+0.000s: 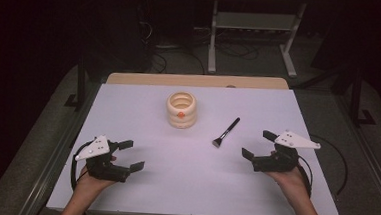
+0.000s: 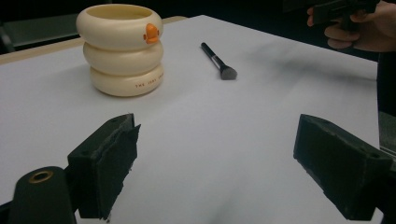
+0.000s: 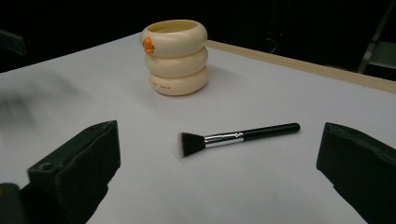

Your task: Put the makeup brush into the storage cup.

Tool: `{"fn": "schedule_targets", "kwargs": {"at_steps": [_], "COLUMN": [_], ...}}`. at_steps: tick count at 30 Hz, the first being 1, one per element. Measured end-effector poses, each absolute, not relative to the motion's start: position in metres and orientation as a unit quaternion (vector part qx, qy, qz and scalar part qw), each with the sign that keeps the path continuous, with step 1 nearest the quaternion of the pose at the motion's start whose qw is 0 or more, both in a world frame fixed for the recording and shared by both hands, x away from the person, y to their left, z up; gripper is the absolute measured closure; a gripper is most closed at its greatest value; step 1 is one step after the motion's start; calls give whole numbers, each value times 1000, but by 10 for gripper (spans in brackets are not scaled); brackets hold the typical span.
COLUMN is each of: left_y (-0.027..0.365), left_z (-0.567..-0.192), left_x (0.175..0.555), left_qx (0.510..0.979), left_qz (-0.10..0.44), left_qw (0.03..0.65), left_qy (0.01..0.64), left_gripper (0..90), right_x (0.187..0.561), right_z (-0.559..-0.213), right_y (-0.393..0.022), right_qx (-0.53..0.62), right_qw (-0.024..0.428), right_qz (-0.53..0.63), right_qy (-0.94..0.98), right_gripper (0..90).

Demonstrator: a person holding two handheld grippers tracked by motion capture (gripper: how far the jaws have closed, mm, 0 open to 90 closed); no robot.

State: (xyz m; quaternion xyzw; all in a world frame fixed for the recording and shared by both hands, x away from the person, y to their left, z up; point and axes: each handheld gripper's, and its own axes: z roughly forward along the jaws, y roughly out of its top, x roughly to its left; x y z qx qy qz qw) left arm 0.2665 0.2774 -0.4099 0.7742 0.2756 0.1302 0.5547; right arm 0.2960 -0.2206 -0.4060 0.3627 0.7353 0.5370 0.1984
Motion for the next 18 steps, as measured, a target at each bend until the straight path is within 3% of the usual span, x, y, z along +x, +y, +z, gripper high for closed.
{"fn": "schedule_targets", "kwargs": {"at_steps": [18], "left_y": [278], "left_z": [-410], "left_x": [265], "left_qx": [771], "left_qz": [123], "left_qw": [559], "left_qy": [278], "left_gripper": [130], "right_x": [309], "right_z": [-405], "right_y": [-213], "right_qx": [355], "right_qw": [191], "right_qz": [535], "right_qy": [742], "right_gripper": [0]}}
